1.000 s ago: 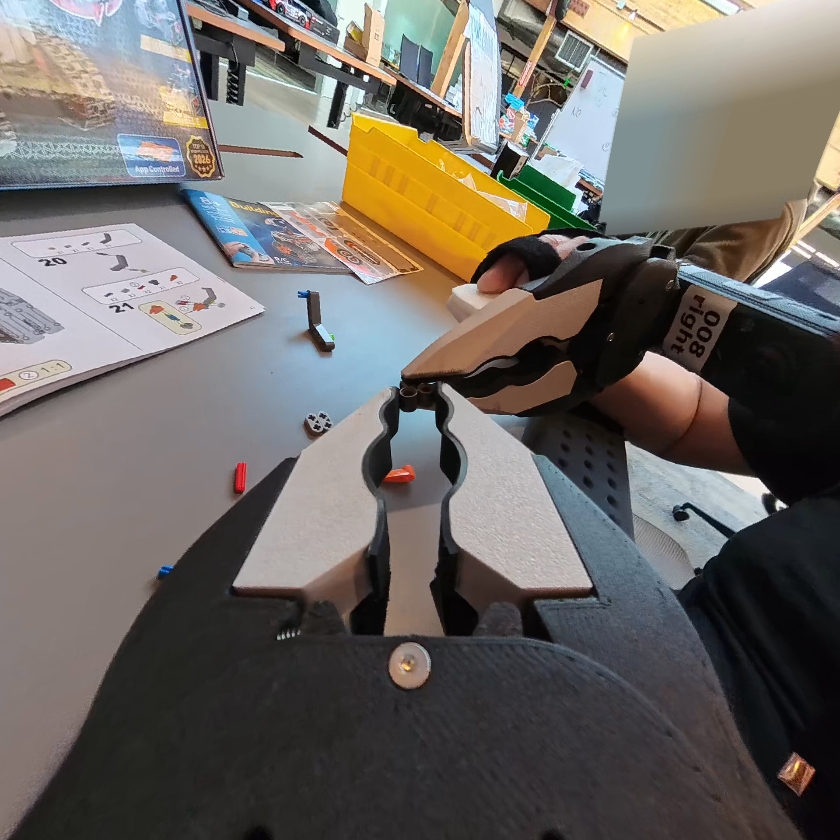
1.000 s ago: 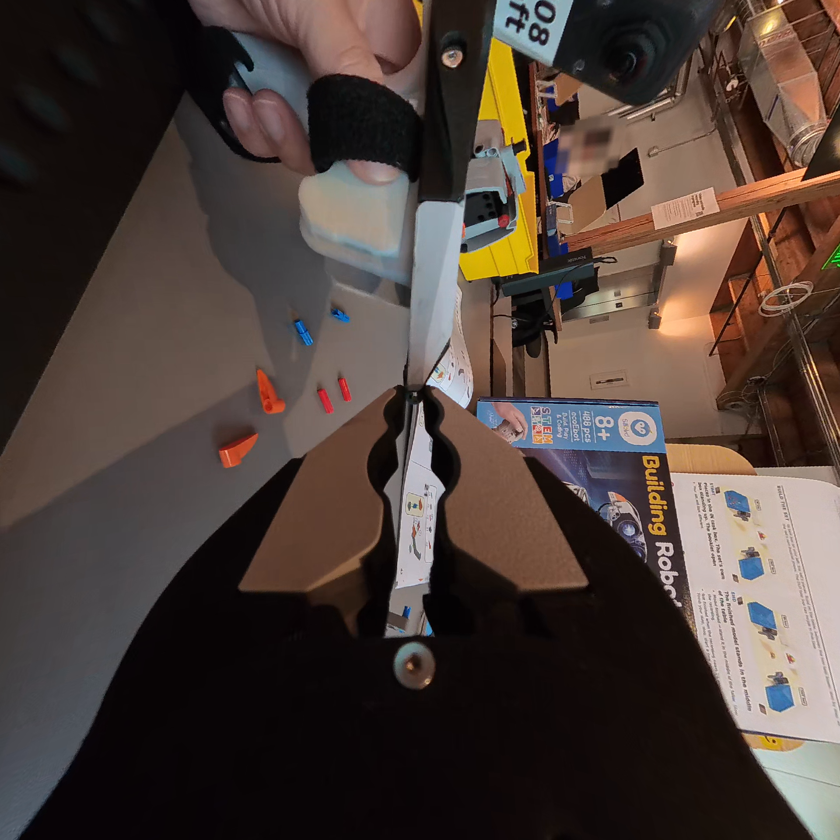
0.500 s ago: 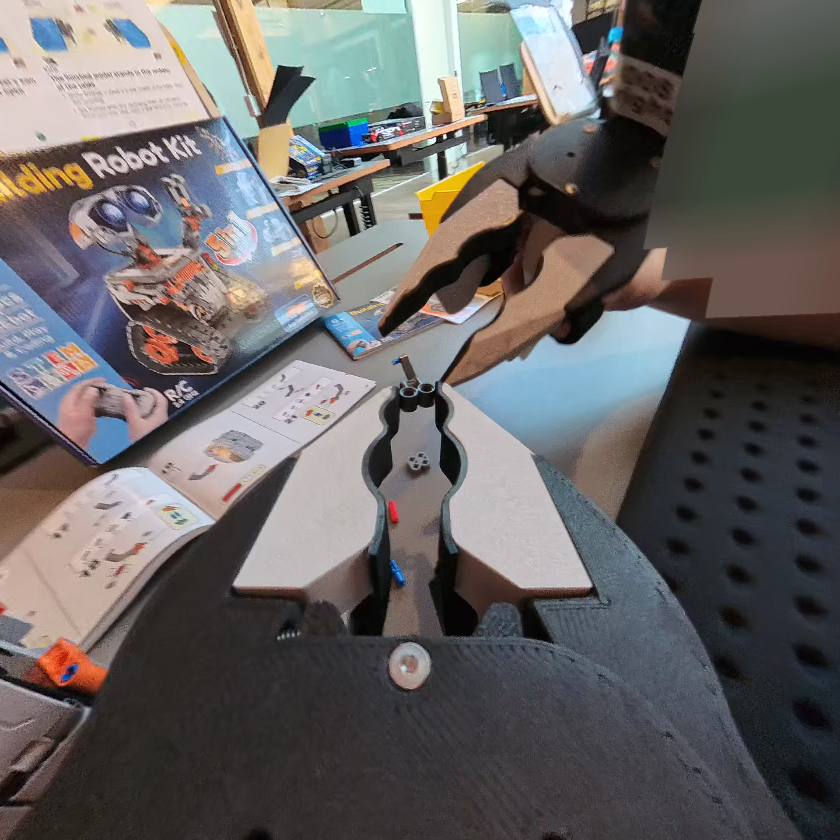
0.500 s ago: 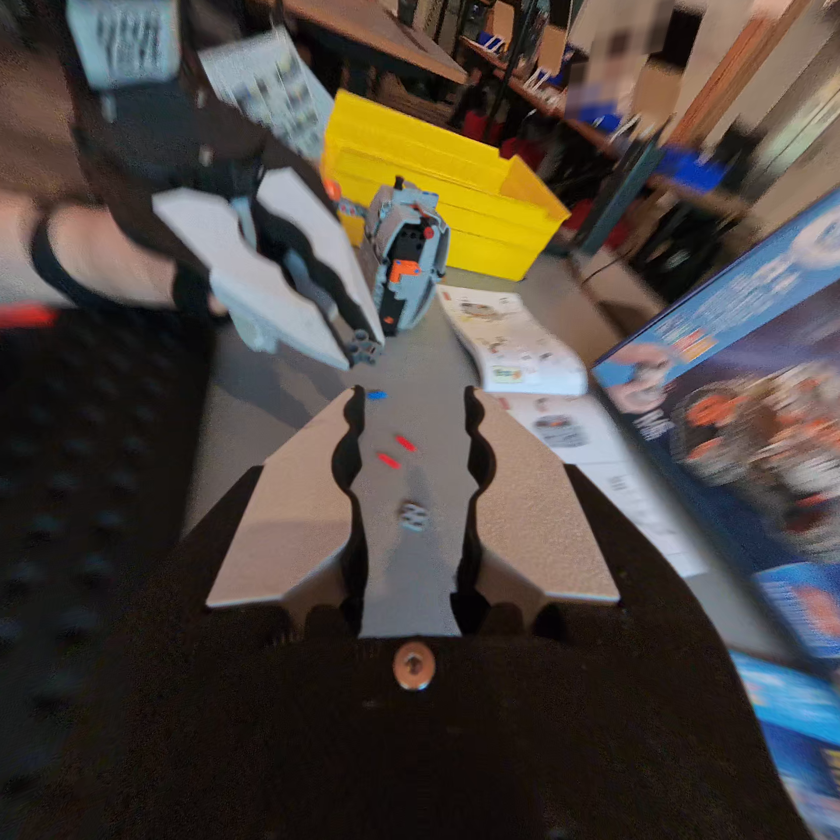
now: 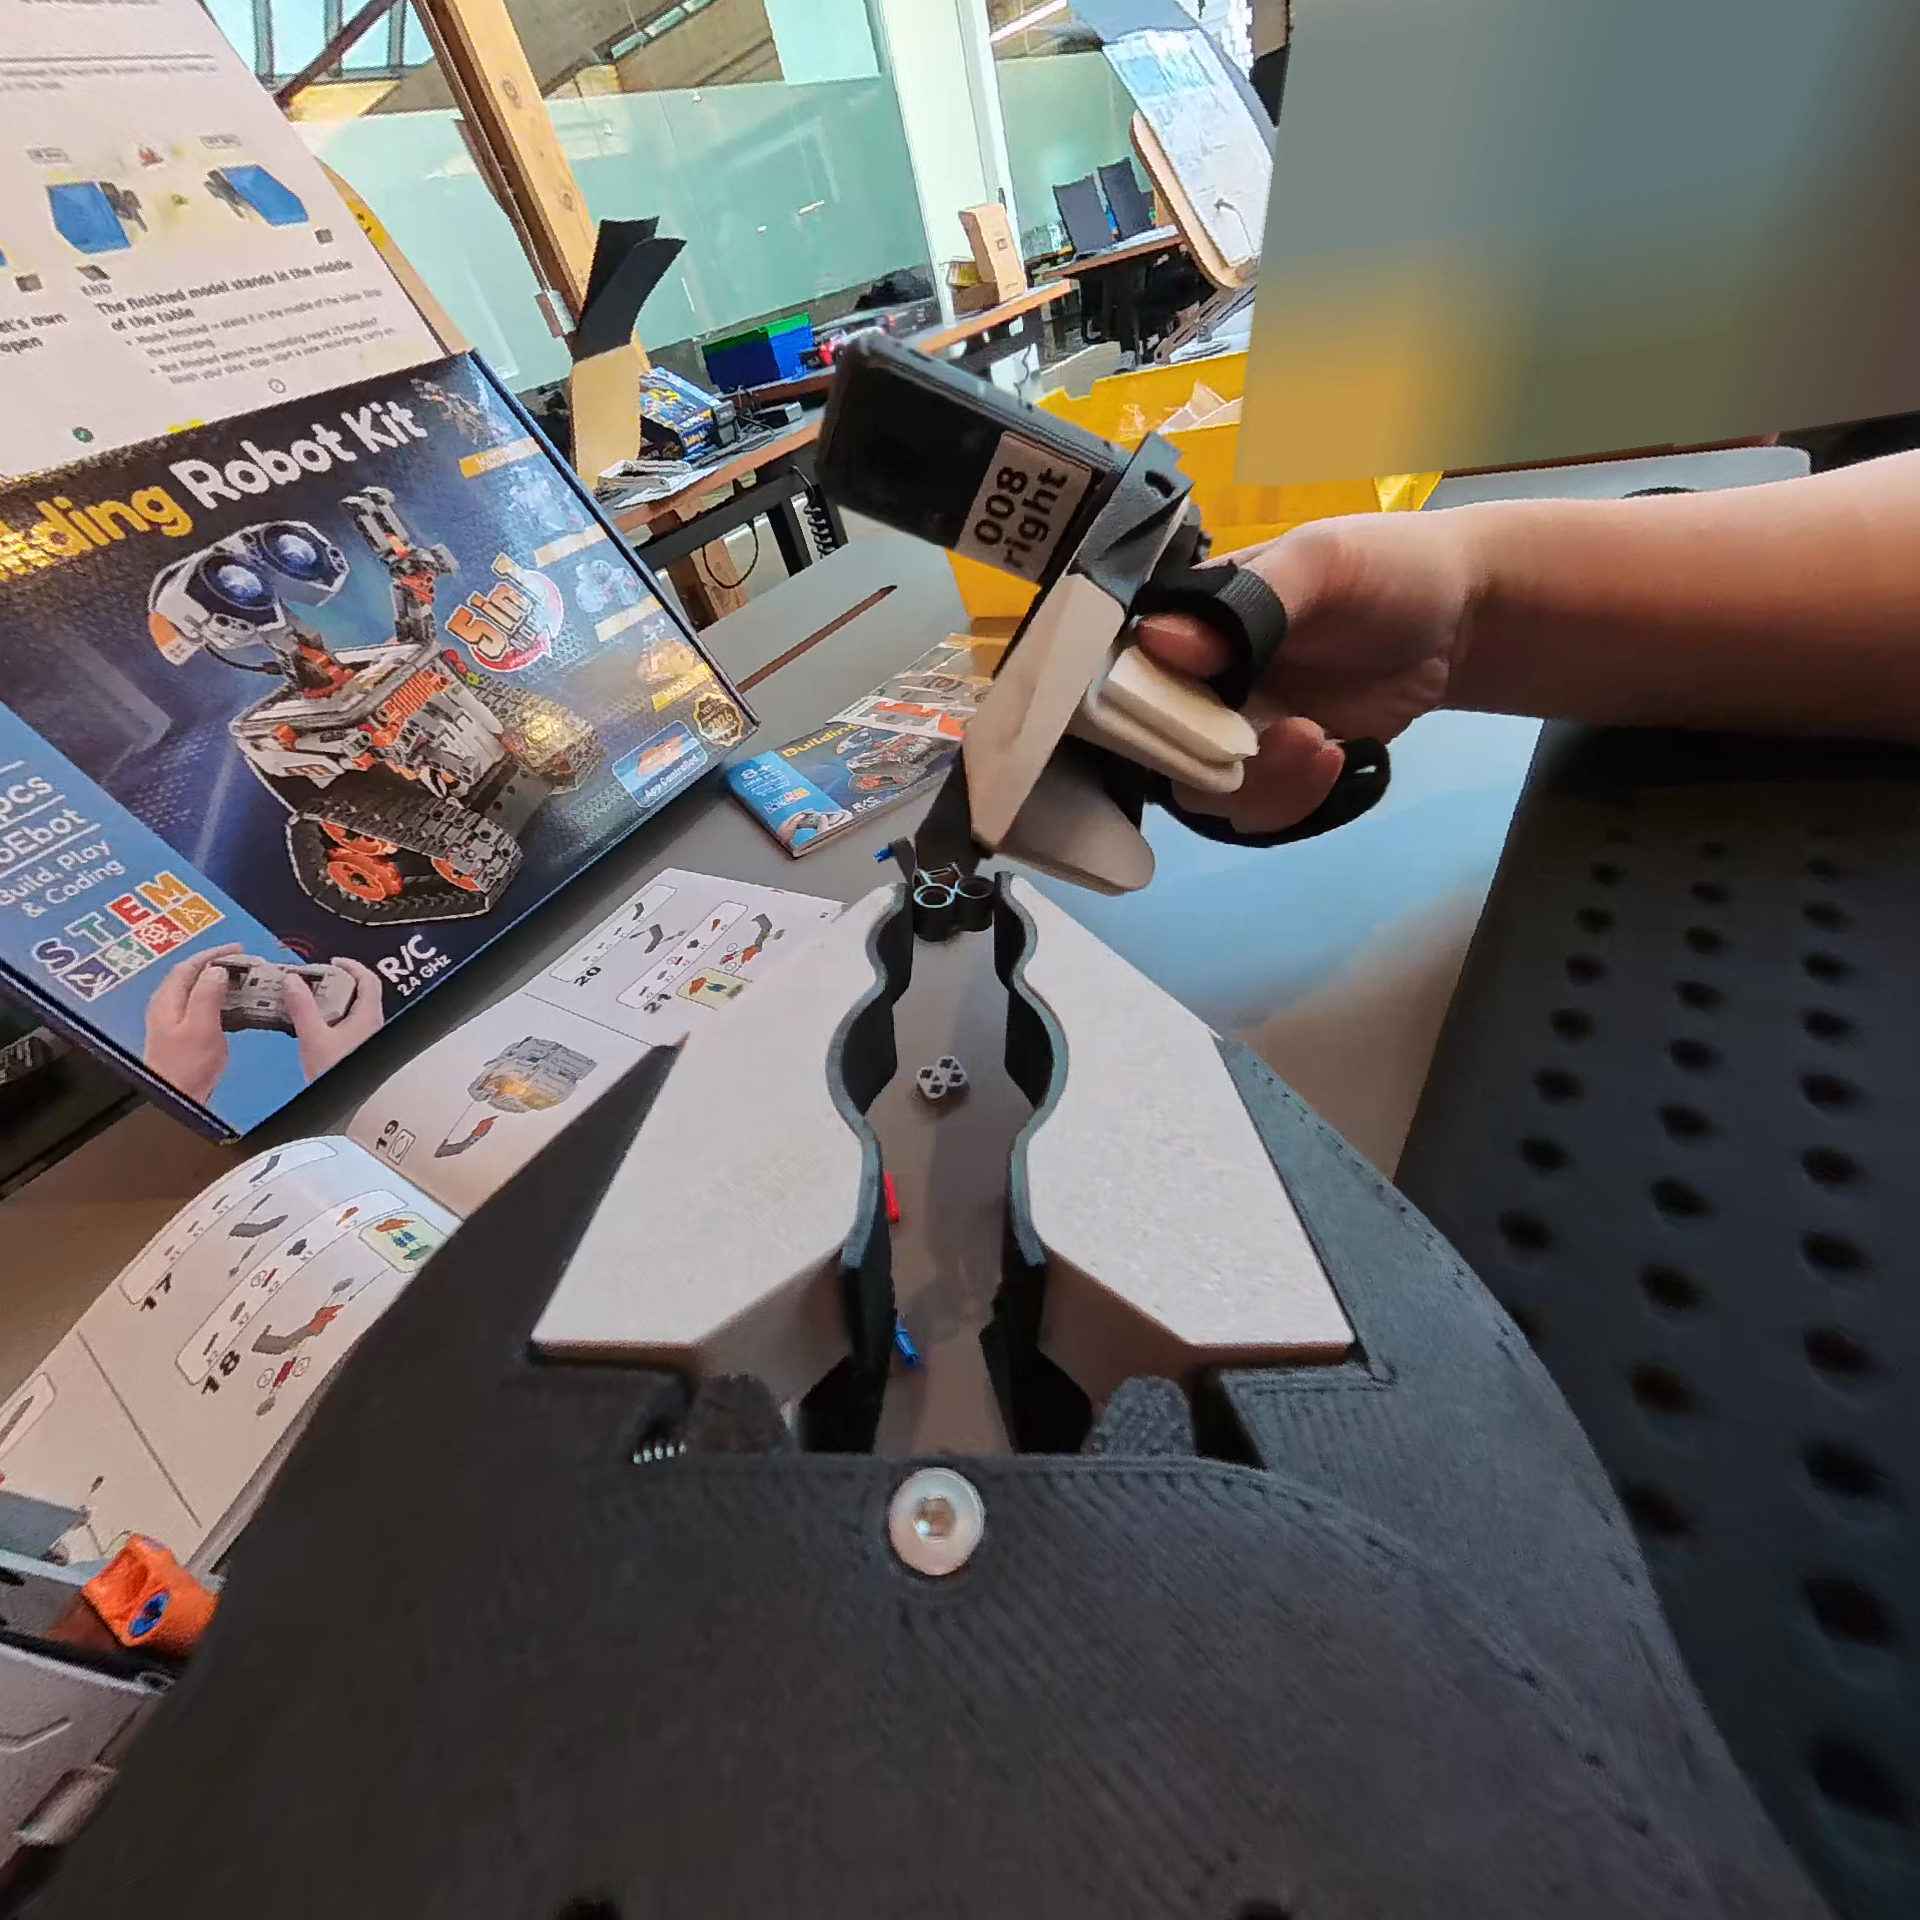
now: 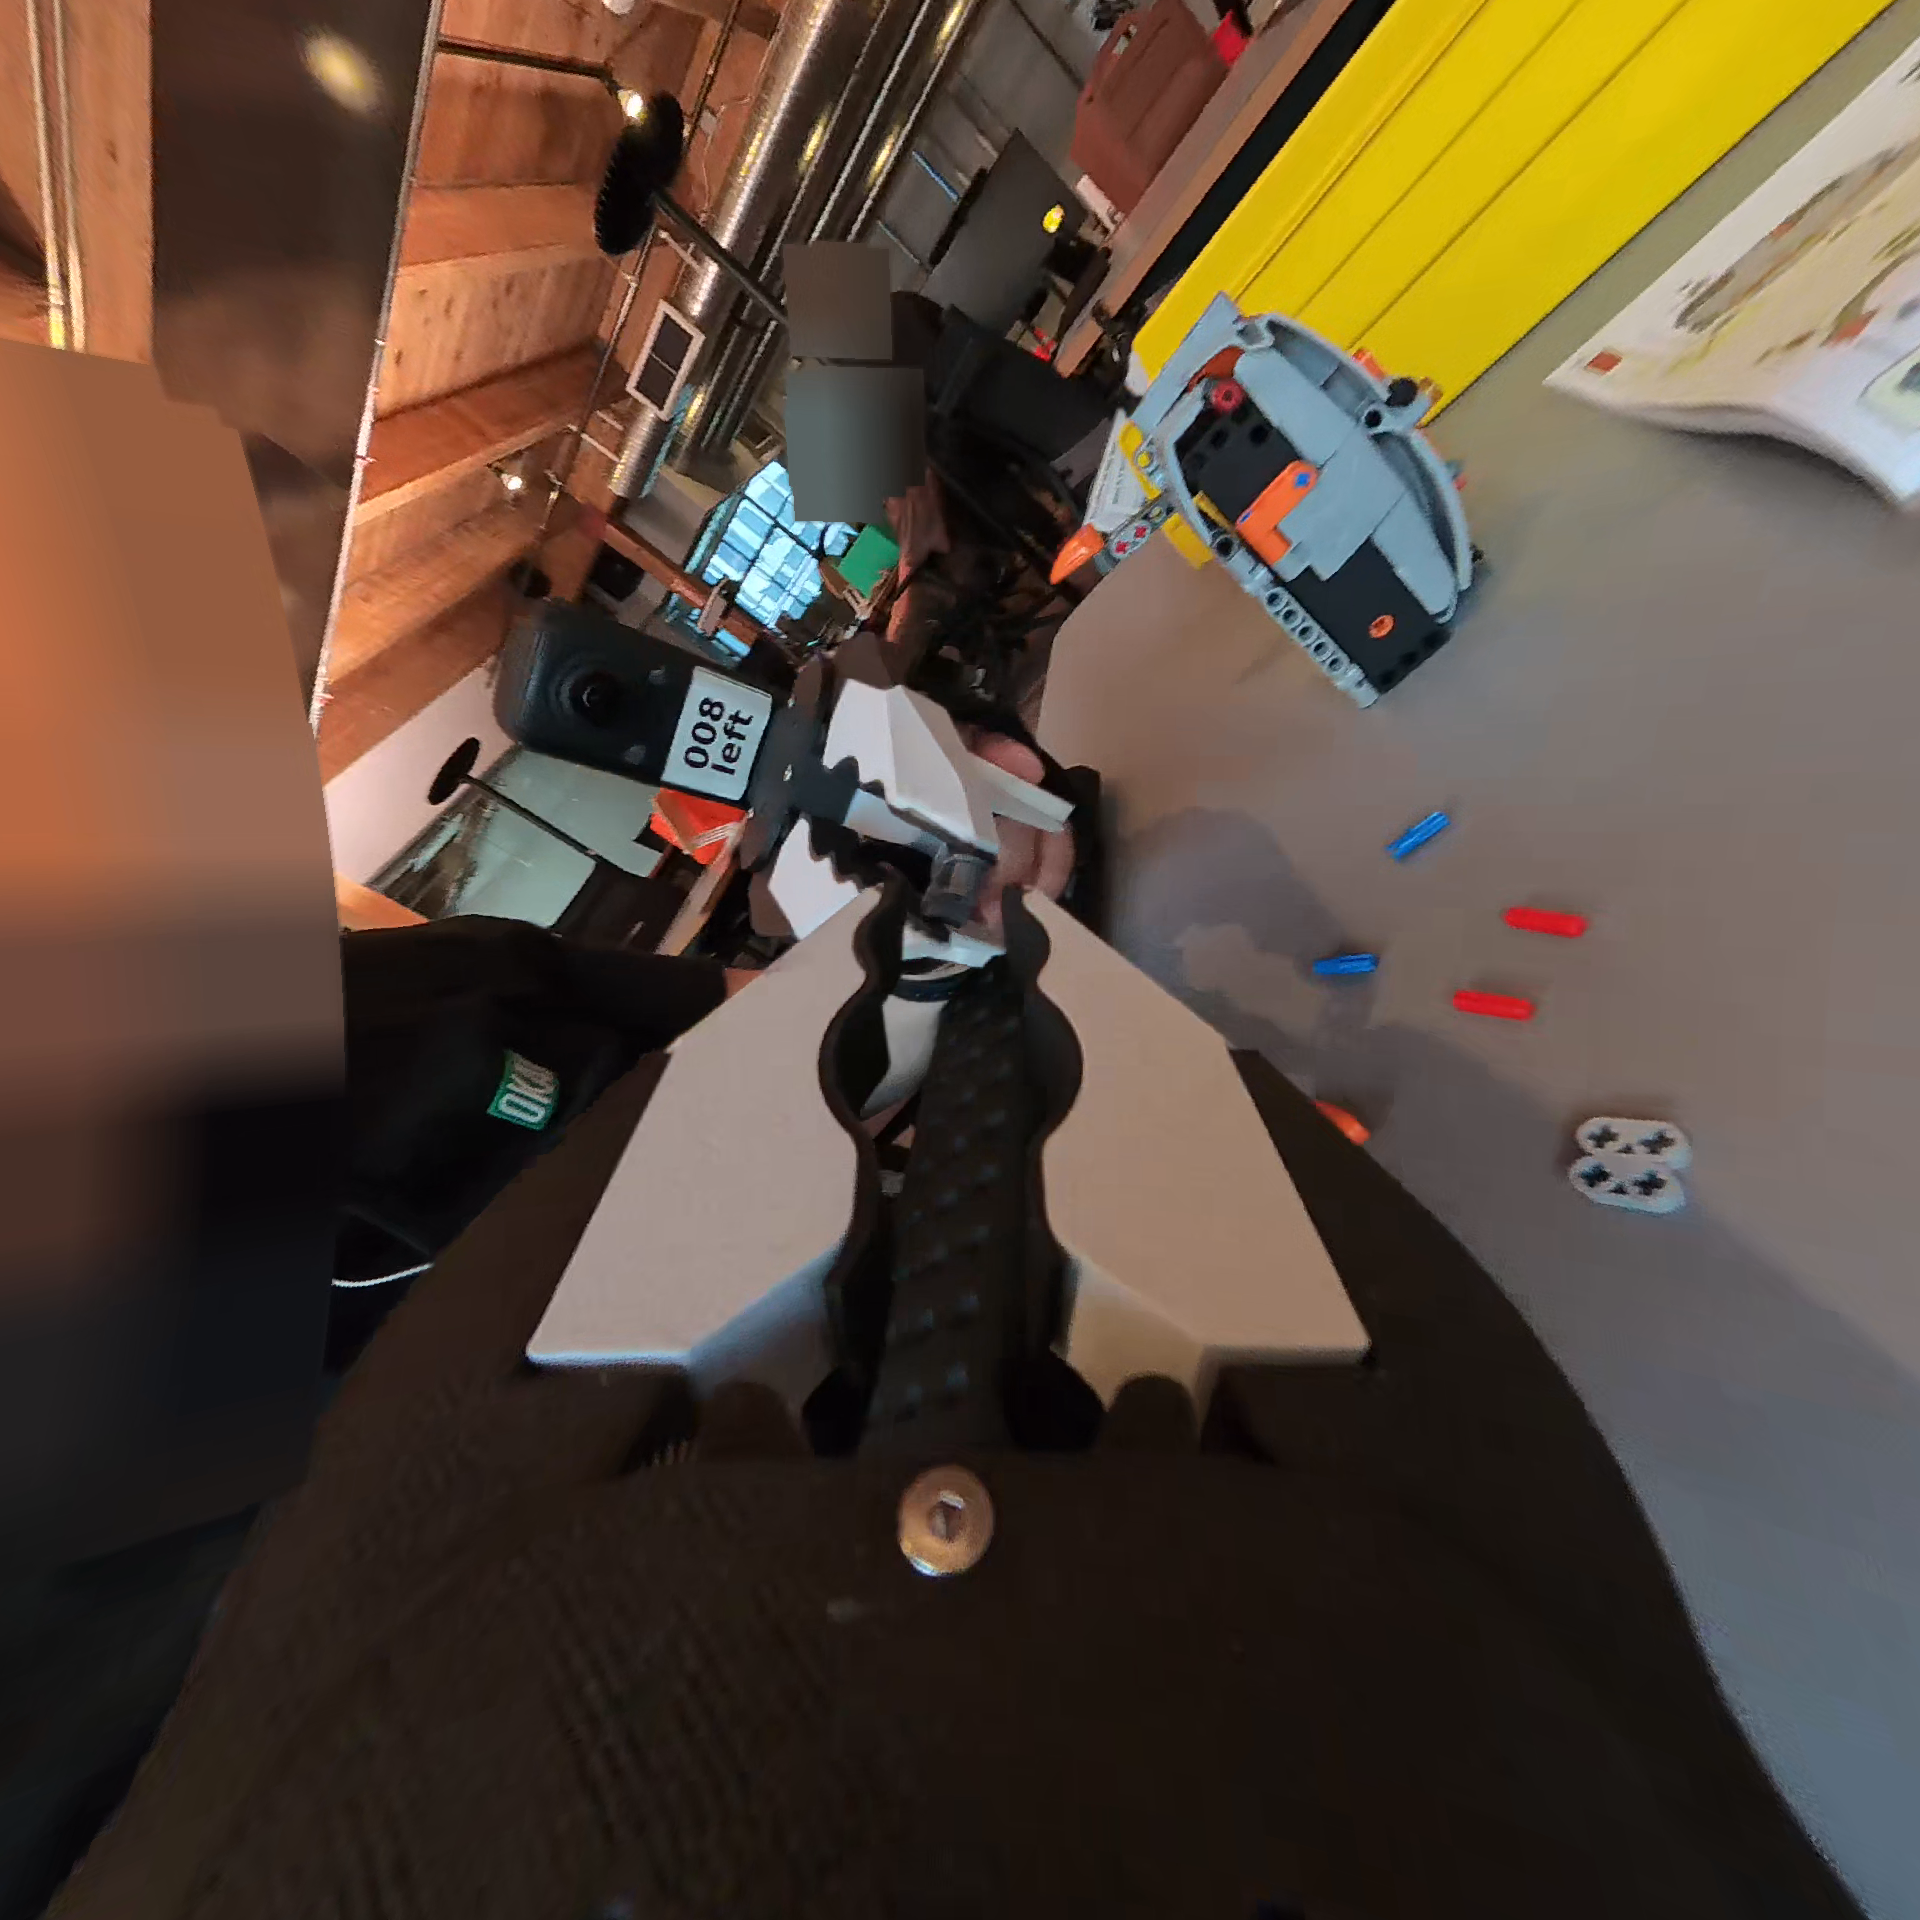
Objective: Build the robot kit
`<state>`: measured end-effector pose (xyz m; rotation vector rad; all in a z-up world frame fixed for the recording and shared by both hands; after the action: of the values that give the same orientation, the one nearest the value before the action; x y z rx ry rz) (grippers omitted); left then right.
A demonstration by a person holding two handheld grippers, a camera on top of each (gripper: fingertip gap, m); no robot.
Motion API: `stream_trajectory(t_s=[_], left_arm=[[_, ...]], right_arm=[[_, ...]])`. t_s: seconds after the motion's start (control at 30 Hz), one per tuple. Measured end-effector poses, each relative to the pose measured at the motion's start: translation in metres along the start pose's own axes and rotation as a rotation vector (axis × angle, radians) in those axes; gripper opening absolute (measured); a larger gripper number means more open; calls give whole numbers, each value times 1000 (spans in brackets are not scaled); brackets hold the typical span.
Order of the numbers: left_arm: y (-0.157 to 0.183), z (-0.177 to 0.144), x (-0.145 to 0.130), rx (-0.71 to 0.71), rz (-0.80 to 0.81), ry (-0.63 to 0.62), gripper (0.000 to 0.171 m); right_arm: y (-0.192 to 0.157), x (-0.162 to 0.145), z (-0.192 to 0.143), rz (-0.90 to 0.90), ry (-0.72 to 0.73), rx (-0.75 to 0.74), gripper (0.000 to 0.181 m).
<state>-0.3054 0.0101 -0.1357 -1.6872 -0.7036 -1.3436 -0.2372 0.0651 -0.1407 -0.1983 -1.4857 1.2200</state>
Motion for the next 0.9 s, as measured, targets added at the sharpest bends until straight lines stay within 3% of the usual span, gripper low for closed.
stream_trajectory(t_s=[0.13, 0.4, 0.47, 0.67, 0.9], left_arm=[[5, 0, 0, -22, 25, 3, 13], [11, 3, -3, -63, -17, -18, 16], [8, 3, -3, -64, -57, -21, 25], [-4, 2, -3, -50, -148, -18, 26], [-15, 4, -11, -2, -181, -74, 23]], right_arm=[[1, -4, 2, 93, 6, 67, 8], [1, -8, -7, 196, -29, 84, 7], [1, -6, -16, 195, -36, 49, 7], [20, -15, -61, 234, -151, -212, 7], [47, -35, -78, 316, -279, -318, 8]])
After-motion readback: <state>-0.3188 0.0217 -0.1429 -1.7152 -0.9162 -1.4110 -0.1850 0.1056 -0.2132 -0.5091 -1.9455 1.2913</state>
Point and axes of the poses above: each gripper's, where its closed fingertips meet, z out along the fingers, x out of its top, y = z × x across the jaws, the point moved 5 cm from there along -z, back along the fingers, and after that the axes turned 14 degrees about x, right-handed, at the moved point
